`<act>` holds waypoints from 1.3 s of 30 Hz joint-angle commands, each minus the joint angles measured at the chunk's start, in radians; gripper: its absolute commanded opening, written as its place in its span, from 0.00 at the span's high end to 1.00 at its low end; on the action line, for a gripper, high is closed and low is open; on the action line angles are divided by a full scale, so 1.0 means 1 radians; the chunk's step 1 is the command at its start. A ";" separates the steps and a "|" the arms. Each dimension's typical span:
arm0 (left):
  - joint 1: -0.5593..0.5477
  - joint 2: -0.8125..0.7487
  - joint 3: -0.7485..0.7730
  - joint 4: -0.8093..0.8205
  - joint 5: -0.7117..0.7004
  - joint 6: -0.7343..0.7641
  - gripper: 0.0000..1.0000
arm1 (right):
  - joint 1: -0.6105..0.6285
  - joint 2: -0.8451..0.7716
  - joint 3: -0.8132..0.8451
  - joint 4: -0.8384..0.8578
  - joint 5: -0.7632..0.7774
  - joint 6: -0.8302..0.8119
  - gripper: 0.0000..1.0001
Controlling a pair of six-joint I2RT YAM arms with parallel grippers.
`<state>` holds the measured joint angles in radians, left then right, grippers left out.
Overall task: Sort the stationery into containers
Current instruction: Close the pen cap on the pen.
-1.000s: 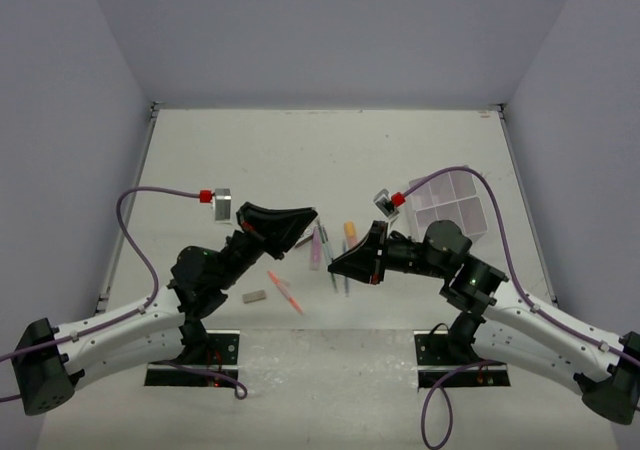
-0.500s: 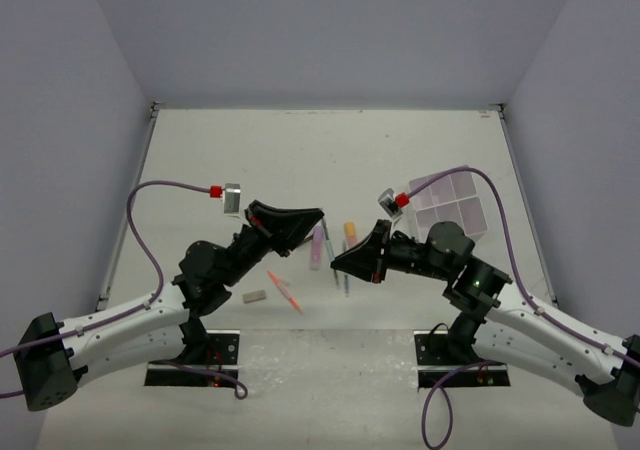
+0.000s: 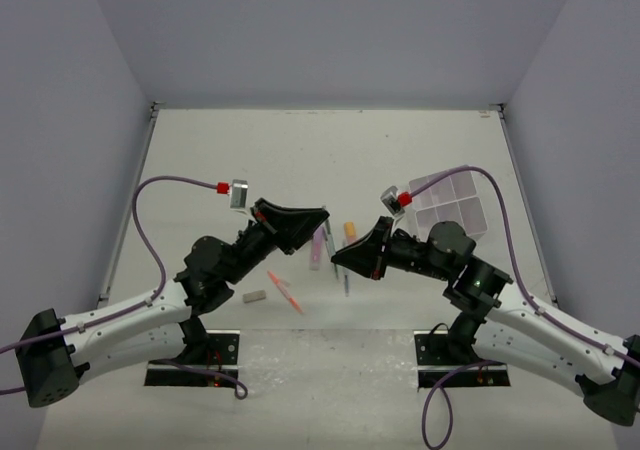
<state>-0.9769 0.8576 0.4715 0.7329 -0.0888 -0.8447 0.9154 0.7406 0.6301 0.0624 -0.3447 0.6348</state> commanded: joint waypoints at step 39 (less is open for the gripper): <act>-0.016 -0.028 0.040 -0.047 0.079 0.162 0.13 | 0.001 0.157 0.099 0.194 -0.085 -0.002 1.00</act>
<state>-0.9905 0.8470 0.4816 0.7277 0.0379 -0.7247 0.9184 0.9147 0.7132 0.2082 -0.4410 0.6341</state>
